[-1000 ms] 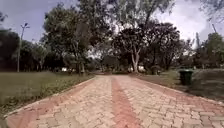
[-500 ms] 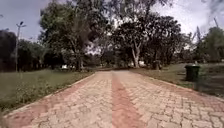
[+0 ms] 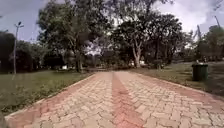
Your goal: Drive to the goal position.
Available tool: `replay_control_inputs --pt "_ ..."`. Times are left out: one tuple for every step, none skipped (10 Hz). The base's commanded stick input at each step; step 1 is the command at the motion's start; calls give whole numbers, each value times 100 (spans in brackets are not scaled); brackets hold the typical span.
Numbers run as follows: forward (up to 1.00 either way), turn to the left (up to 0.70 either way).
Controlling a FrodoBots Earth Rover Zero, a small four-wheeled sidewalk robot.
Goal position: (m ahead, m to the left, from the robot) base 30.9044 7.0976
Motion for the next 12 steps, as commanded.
replay_control_inputs --pt "70 -35" --pt "70 -35" --pt "70 -35" --pt "70 0" --pt "70 0" --pt "70 0" --pt "70 0" --pt "70 0" --pt "70 0" --pt "70 0" --pt "70 0" --pt "70 0"
